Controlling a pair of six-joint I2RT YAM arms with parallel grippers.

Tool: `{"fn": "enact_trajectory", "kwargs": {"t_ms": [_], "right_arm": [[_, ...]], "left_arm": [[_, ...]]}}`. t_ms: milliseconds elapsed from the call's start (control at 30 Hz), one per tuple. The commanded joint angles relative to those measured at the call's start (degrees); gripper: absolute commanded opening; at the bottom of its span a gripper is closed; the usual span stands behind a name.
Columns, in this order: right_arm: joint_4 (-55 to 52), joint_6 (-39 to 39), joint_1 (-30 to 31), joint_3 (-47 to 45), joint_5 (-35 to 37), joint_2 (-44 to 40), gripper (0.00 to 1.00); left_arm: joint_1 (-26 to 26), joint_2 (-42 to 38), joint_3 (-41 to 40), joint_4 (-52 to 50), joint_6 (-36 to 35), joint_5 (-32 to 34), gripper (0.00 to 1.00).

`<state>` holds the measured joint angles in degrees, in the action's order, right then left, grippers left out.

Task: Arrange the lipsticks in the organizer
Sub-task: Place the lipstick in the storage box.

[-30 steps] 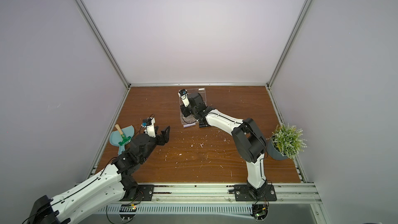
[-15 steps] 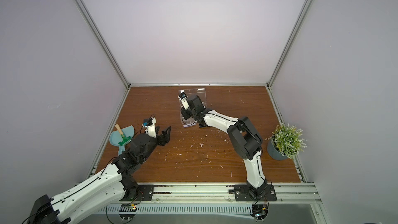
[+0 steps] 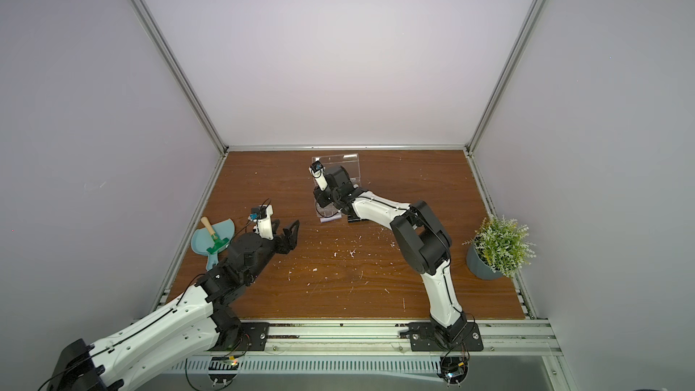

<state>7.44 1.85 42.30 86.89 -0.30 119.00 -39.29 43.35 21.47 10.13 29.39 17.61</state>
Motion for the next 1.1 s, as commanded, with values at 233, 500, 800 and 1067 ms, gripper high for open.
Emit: {"fn": "enact_trajectory", "kwargs": {"t_ms": [233,500,800,1067], "right_arm": [[1.2,-1.1,0.4,1.5,0.8,0.0,0.27],[1.3,-0.8,0.3,-0.2,0.7,-2.1,0.63],[6.0,1.0,-0.7,-16.2,5.3,-19.4,0.67],[9.9,7.5,-8.4,-38.1,5.5,-40.6,0.76]], "left_arm": [[0.5,0.3,0.2,1.1,0.1,-1.4,0.76],[0.5,6.4,5.4,-0.9,-2.8,-8.2,0.78],[0.5,19.6,14.4,-9.1,-6.9,-14.2,0.80],[0.5,26.2,17.3,-11.5,-7.4,-17.5,0.79]]}}
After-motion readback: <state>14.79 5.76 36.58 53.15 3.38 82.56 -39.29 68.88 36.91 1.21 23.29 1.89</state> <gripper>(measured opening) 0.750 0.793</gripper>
